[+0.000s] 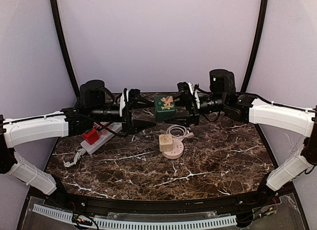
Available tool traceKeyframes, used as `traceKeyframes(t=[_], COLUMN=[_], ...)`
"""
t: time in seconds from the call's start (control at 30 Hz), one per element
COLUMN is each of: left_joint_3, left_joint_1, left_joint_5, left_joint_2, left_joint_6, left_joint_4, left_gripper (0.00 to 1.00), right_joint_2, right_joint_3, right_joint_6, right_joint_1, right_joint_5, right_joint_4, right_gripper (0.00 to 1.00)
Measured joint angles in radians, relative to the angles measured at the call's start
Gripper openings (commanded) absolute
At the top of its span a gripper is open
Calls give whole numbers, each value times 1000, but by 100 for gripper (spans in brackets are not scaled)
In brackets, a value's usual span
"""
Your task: Insert the plug
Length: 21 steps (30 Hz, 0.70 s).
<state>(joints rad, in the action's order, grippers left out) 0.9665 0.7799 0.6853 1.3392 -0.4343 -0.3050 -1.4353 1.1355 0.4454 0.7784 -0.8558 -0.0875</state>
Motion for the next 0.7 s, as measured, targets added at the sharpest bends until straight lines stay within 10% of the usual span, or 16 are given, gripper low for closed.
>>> traceKeyframes(t=[0.37, 0.57, 0.7], left_joint_3=[13, 18, 21], left_joint_1=[29, 32, 32], left_joint_5=[-24, -47, -50], left_joint_2=[22, 43, 50], left_joint_6=[56, 97, 121], left_joint_4=[-68, -86, -92], left_gripper=[77, 51, 12], right_joint_2=[-14, -36, -40], right_joint_3=[-12, -10, -10], right_joint_6=[-24, -37, -40], right_joint_1=[0, 0, -2], right_joint_5=[45, 43, 43], right_joint_4=[-40, -39, -39], right_gripper=[0, 0, 0])
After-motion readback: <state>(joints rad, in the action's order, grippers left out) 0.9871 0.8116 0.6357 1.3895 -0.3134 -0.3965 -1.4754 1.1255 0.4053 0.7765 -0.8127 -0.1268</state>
